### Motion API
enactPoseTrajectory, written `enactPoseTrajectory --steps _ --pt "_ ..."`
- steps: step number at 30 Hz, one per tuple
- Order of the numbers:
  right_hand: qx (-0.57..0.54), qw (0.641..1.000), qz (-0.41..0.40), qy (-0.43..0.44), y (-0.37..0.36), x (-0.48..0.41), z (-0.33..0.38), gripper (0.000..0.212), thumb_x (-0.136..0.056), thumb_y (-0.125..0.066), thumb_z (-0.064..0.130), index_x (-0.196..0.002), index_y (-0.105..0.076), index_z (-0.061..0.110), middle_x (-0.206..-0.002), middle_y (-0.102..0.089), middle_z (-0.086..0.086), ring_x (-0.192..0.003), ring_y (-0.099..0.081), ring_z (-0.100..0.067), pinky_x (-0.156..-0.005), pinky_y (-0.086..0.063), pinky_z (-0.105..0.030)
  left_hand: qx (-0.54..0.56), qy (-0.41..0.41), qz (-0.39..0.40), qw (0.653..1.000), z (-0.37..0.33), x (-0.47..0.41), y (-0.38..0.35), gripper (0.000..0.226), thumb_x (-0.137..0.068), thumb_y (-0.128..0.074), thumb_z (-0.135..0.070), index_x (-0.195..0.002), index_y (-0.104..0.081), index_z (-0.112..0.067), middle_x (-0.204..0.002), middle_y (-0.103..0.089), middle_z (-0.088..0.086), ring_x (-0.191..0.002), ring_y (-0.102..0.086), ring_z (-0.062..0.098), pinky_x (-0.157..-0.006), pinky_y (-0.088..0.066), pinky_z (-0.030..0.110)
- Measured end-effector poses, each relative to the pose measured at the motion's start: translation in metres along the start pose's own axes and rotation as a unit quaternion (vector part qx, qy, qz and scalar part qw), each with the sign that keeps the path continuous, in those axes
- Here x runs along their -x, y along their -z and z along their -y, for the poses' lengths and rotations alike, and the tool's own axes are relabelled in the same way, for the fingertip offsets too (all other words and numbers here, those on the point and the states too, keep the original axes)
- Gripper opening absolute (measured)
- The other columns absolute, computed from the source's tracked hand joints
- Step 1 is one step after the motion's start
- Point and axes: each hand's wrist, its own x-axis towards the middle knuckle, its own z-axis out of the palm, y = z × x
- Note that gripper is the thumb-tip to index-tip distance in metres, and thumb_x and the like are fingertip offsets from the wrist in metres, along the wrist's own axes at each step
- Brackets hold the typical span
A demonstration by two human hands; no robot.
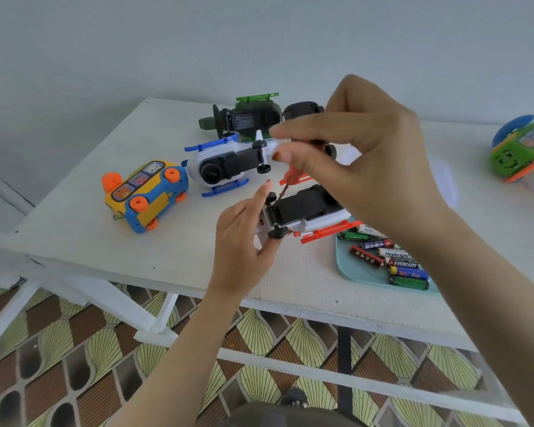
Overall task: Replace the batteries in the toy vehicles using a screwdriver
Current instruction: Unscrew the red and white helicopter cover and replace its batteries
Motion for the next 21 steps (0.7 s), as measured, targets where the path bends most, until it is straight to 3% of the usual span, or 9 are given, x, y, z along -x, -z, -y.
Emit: enactPoseTrajectory --steps 2,4,5,8,10,13,16,19,21 --pt "0.022 0.999 0.024 0.014 -0.001 0.000 -0.001 0.027 -0.095 -0.057 0.018 -0.114 -0.068 0.004 -0.091 -0.062 -0.009 -0.089 -0.055 -0.010 -0.081 -0.042 -0.015 -0.002 -0.002 0.002 1.000 0.000 0.000 0.000 0.065 -0.085 -0.061 -0.035 -0.141 -0.033 -0.014 -0.112 -0.066 0.009 -0.108 -0.051 0.016 -0.105 -0.023 0.013" --pt "-0.046 0.996 0.077 -0.025 0.005 -0.002 -0.001 0.032 -0.096 -0.045 0.009 -0.121 -0.062 -0.001 -0.112 -0.065 -0.011 -0.119 -0.052 -0.012 -0.097 -0.044 -0.022 -0.006 -0.002 0.007 1.000 0.000 0.000 -0.001 0.066 -0.086 -0.060 -0.036 -0.141 -0.033 -0.014 -0.113 -0.066 0.010 -0.109 -0.051 0.017 -0.106 -0.022 0.012" --pt "-0.100 0.988 0.105 -0.051 0.009 -0.002 0.000 0.033 -0.095 -0.042 0.004 -0.122 -0.060 -0.003 -0.115 -0.065 -0.011 -0.124 -0.051 -0.012 -0.101 -0.044 -0.028 -0.006 -0.003 0.006 1.000 0.000 0.000 -0.001 0.066 -0.086 -0.060 -0.036 -0.141 -0.033 -0.014 -0.113 -0.066 0.010 -0.109 -0.051 0.017 -0.106 -0.022 0.012" --pt "-0.221 0.958 0.158 -0.094 0.012 -0.002 0.005 0.036 -0.093 -0.049 -0.003 -0.128 -0.052 -0.003 -0.103 -0.068 -0.024 -0.090 -0.064 -0.037 -0.087 -0.053 -0.042 -0.004 -0.008 -0.006 1.000 0.000 0.000 -0.001 0.065 -0.085 -0.062 -0.033 -0.139 -0.035 -0.012 -0.111 -0.066 0.011 -0.107 -0.050 0.016 -0.104 -0.024 0.013" --pt "-0.255 0.950 0.148 -0.102 0.010 -0.001 0.006 0.036 -0.090 -0.059 0.000 -0.125 -0.054 0.002 -0.100 -0.070 -0.020 -0.077 -0.065 -0.038 -0.079 -0.056 -0.044 -0.001 -0.010 -0.012 1.000 -0.001 0.000 -0.001 0.065 -0.084 -0.064 -0.031 -0.139 -0.035 -0.011 -0.109 -0.065 0.010 -0.106 -0.049 0.016 -0.103 -0.026 0.014" --pt "-0.090 0.992 0.068 -0.058 0.007 -0.001 0.005 0.018 -0.084 -0.071 0.018 -0.101 -0.073 0.011 -0.081 -0.063 0.001 -0.071 -0.065 -0.016 -0.071 -0.057 -0.035 0.002 -0.008 -0.007 1.000 -0.001 0.000 -0.001 0.065 -0.084 -0.064 -0.031 -0.139 -0.036 -0.012 -0.108 -0.066 0.008 -0.106 -0.050 0.015 -0.104 -0.025 0.014" --pt "0.141 0.990 0.004 -0.002 0.002 0.002 0.005 0.027 -0.094 -0.056 0.032 -0.090 -0.073 0.012 -0.083 -0.060 -0.005 -0.077 -0.059 -0.020 -0.063 -0.050 -0.041 0.001 -0.003 0.002 1.000 -0.001 0.000 0.000 0.066 -0.084 -0.063 -0.032 -0.140 -0.034 -0.013 -0.110 -0.066 0.008 -0.107 -0.050 0.015 -0.104 -0.024 0.014" --pt "0.143 0.990 0.006 0.000 0.004 0.003 0.004 0.036 -0.100 -0.039 0.021 -0.091 -0.071 0.007 -0.104 -0.068 -0.009 -0.111 -0.060 -0.019 -0.084 -0.050 -0.037 -0.004 -0.002 0.005 1.000 -0.001 0.000 0.000 0.067 -0.085 -0.062 -0.034 -0.141 -0.033 -0.013 -0.110 -0.066 0.008 -0.107 -0.049 0.015 -0.104 -0.022 0.013" --pt "0.022 0.999 0.045 -0.016 0.007 0.001 0.001 0.030 -0.098 -0.041 0.006 -0.096 -0.071 0.003 -0.089 -0.072 -0.013 -0.115 -0.060 -0.014 -0.098 -0.046 -0.029 -0.005 -0.001 0.007 1.000 -0.001 0.000 0.000 0.067 -0.085 -0.062 -0.035 -0.141 -0.032 -0.013 -0.111 -0.066 0.009 -0.107 -0.049 0.015 -0.104 -0.022 0.012"
